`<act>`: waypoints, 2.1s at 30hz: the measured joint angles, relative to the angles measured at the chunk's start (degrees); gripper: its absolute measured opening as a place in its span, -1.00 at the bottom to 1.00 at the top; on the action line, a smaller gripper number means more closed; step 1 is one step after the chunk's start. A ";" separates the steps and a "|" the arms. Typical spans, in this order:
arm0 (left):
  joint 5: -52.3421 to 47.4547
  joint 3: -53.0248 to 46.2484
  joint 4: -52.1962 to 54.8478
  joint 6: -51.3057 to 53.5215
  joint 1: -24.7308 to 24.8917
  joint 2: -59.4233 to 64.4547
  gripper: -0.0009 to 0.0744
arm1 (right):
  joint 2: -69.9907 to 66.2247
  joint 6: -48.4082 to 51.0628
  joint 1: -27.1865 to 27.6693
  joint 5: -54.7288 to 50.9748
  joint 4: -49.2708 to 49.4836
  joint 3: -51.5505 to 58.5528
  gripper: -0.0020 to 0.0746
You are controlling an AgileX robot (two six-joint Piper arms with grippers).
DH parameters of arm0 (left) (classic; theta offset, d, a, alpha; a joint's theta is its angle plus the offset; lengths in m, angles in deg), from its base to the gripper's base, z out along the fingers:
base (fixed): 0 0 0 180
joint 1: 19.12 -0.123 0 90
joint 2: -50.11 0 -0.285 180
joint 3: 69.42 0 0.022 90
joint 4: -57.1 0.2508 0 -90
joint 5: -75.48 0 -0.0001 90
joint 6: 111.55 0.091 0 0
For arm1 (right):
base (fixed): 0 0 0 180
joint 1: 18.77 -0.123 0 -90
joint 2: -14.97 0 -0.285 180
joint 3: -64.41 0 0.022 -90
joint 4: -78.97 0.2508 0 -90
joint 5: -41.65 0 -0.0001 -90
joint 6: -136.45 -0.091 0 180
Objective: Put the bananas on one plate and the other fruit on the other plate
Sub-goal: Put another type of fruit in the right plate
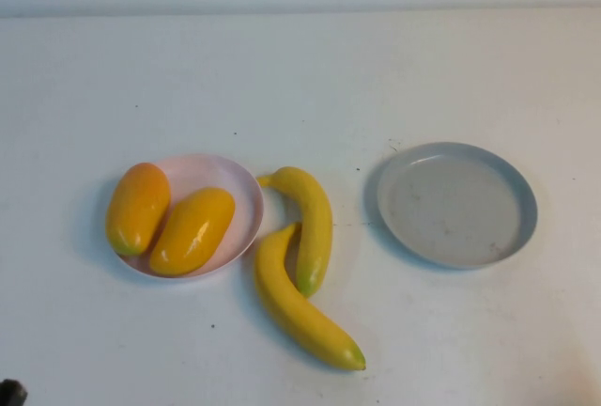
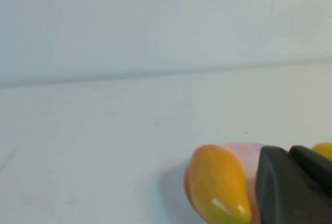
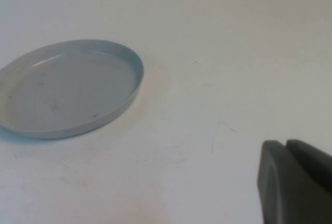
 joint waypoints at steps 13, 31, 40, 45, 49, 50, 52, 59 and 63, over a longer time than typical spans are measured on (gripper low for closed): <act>-4.95 -8.36 -1.29 -0.12 -6.64 -17.04 -0.98 | 0.00 0.00 0.00 0.00 0.00 0.00 -0.99; -22.88 -8.49 -0.87 -0.21 -6.64 -17.15 -0.98 | 0.00 0.00 0.00 0.00 0.00 0.00 -0.99; -22.88 -8.49 -0.87 -0.21 -6.64 -17.15 -0.98 | 0.00 0.00 0.00 0.00 0.00 0.00 -0.99; -22.88 -8.49 -0.87 -0.21 -6.64 -17.15 -0.98 | 0.00 0.00 0.00 0.00 0.00 0.00 -0.99; -22.88 -8.49 -0.87 -0.21 -6.64 -17.15 -0.98 | 0.00 0.00 0.00 0.00 0.00 0.00 -0.99; -22.88 -8.49 -0.87 -0.21 -6.64 -17.15 -0.98 | 0.00 0.00 0.00 0.00 0.00 0.00 -0.99; -22.88 -8.49 -0.87 -0.21 -6.64 -17.15 -0.98 | 0.00 0.00 0.00 0.00 0.00 0.00 -0.99; -22.88 -8.49 -0.87 -0.21 -6.64 -17.15 -0.98 | 0.00 -0.67 0.00 4.72 2.94 0.08 -0.99; -22.88 -8.49 -0.87 -0.21 -6.64 -17.15 -0.98 | 0.00 -1.14 0.00 11.73 10.05 0.08 -0.99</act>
